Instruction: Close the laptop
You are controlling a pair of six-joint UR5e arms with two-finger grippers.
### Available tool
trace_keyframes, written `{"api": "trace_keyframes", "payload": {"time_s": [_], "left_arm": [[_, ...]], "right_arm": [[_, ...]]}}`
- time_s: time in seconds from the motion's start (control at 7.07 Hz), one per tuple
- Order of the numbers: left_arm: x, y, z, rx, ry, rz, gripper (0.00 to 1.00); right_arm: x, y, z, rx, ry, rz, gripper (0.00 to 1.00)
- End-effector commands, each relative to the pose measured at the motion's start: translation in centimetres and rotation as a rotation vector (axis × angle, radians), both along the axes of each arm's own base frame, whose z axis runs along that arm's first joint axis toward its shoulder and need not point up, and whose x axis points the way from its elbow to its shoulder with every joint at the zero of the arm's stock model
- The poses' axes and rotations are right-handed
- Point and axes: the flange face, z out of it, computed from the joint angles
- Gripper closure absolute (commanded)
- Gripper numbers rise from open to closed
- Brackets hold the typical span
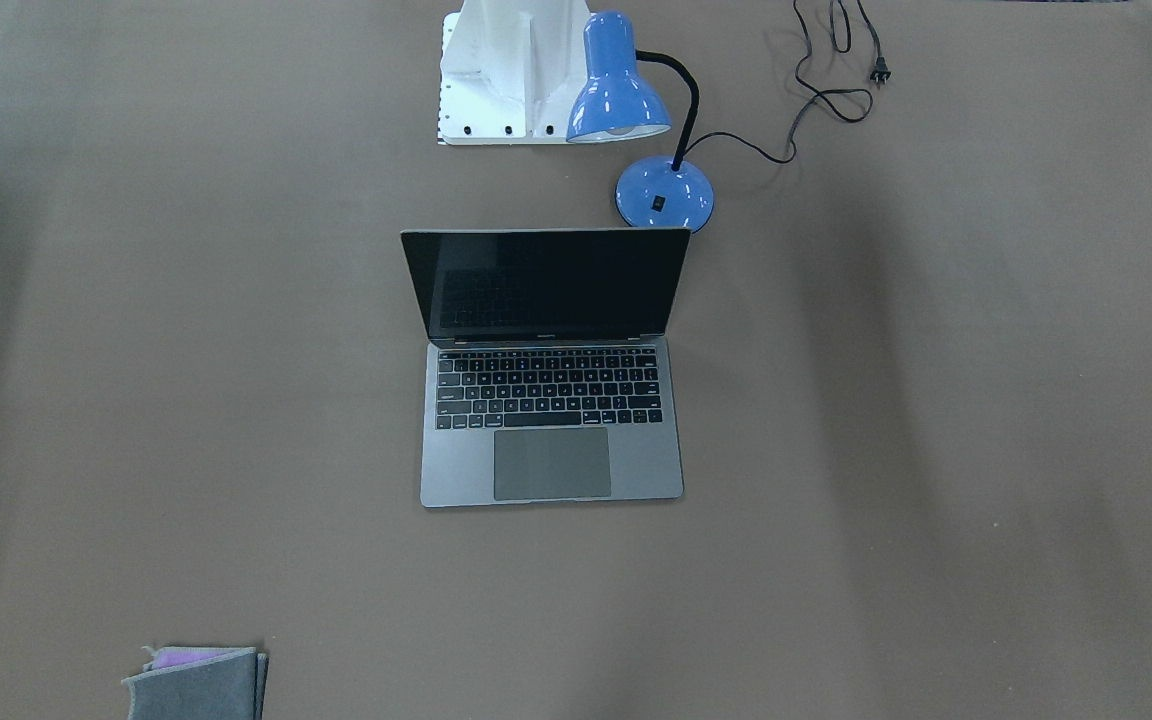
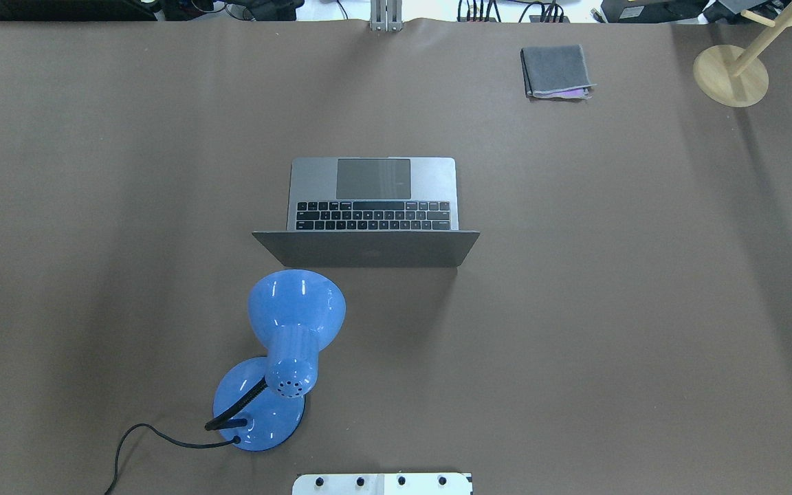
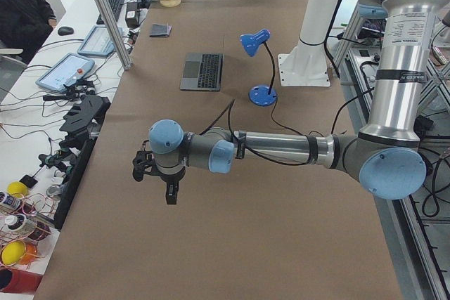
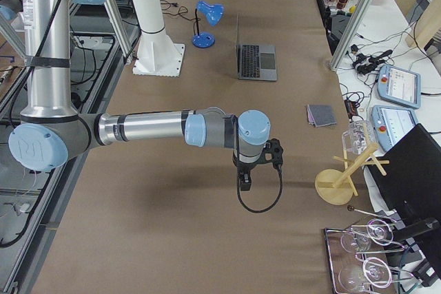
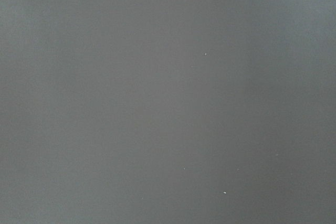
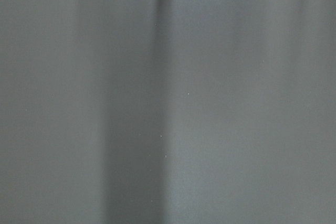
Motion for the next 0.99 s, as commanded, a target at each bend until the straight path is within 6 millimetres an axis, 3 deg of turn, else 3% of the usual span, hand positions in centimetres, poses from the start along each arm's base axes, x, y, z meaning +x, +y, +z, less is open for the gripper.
{"api": "trace_keyframes", "payload": {"time_s": [0.0,0.42,0.85], "left_arm": [[0.1,0.0,-0.1,-0.002,-0.002,0.001,0.02],[-0.1,0.4,1.2,-0.01,-0.031,0.0,0.02],[-0.1,0.4,1.1,0.012,-0.022,-0.004,0.02]], "right_arm": [[0.0,0.0,-0.3,0.007,-0.002,0.0,0.0],[0.0,0.0,-0.6,0.013,0.0,0.0,0.0],[0.0,0.0,-0.5,0.01,-0.002,0.0,0.0]]}}
